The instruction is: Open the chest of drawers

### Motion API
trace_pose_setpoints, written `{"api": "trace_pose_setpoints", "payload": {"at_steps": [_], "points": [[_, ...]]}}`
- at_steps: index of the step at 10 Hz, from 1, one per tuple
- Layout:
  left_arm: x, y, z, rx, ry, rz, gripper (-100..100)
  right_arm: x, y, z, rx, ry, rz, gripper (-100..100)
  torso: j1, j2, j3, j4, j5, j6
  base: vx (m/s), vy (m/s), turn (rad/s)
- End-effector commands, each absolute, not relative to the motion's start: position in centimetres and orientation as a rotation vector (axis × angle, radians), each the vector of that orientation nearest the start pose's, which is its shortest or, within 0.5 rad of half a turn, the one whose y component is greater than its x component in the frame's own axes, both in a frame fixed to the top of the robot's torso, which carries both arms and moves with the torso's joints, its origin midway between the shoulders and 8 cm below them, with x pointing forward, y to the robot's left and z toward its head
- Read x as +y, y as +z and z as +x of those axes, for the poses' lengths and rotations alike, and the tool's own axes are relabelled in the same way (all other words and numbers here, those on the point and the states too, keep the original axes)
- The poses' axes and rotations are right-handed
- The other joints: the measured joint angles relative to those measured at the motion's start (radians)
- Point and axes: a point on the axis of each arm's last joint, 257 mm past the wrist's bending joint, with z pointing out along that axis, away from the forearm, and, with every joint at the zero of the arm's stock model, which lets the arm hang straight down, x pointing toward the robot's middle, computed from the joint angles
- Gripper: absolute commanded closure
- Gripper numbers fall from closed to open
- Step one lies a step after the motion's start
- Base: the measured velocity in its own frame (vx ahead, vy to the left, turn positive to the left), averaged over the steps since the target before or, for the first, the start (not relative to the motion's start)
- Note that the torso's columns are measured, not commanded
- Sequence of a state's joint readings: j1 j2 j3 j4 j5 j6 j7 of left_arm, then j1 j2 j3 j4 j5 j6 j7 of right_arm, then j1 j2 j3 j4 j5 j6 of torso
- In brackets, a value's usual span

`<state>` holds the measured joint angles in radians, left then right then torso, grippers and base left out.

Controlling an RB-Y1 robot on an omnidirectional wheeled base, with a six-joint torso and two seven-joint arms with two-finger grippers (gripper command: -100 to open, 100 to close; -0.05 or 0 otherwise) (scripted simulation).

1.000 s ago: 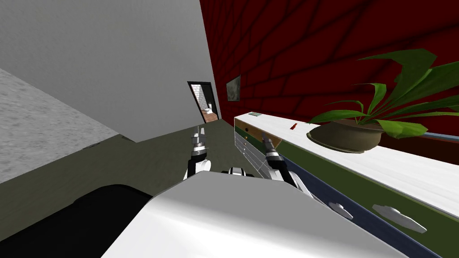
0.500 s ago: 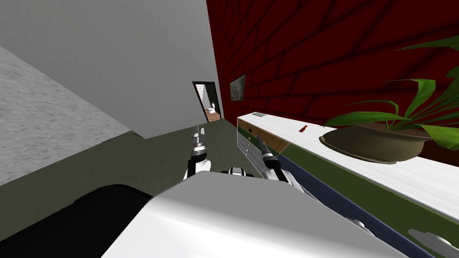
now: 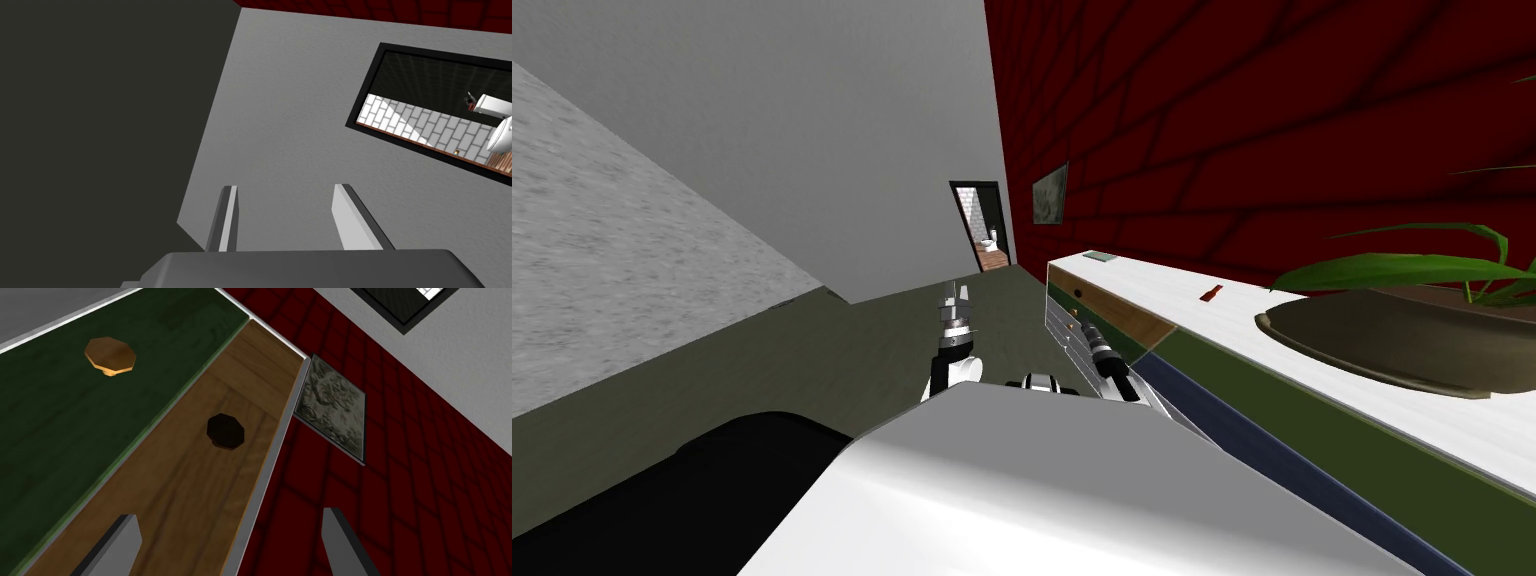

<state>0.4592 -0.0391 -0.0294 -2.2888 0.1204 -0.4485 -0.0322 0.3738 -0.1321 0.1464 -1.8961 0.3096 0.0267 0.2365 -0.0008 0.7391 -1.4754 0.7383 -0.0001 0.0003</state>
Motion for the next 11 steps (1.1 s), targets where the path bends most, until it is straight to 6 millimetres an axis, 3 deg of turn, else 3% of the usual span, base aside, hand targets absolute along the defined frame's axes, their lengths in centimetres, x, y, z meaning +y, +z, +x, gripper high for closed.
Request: {"api": "trace_pose_setpoints", "payload": {"at_steps": [1,2,6,8,11], "points": [[28.3,3.1,35.3,0.519,-1.394,-0.756,0,-22.7,-28.4,44.0,1.628,0.664,0.735,-100,0.001,-0.001,0.0,0.0,0.0,-0.001,0.022,0.016,0.113],[28.3,3.1,35.3,0.519,-1.394,-0.756,0,-22.4,-30.6,44.0,1.693,0.611,0.716,-100,0.001,-0.001,-0.001,0.0,0.0,0.0,0.03,0.025,0.206],[28.3,3.1,35.3,0.519,-1.394,-0.756,0,-22.9,-36.2,43.2,1.854,0.457,0.699,-100,0.001,-0.001,0.0,0.0,0.0,0.0,0.031,0.025,0.132],[28.3,3.1,35.3,0.519,-1.394,-0.756,0,-23.4,-40.0,42.2,1.952,0.365,0.689,-100,0.0,-0.001,0.0,0.0,0.0,0.0,0.033,0.018,0.142],[28.3,3.1,35.3,0.519,-1.394,-0.756,0,-24.5,-43.8,40.7,2.055,0.25,0.686,-100,0.001,-0.001,-0.001,0.0,0.0,-0.001,0.03,0.016,0.123]]}}
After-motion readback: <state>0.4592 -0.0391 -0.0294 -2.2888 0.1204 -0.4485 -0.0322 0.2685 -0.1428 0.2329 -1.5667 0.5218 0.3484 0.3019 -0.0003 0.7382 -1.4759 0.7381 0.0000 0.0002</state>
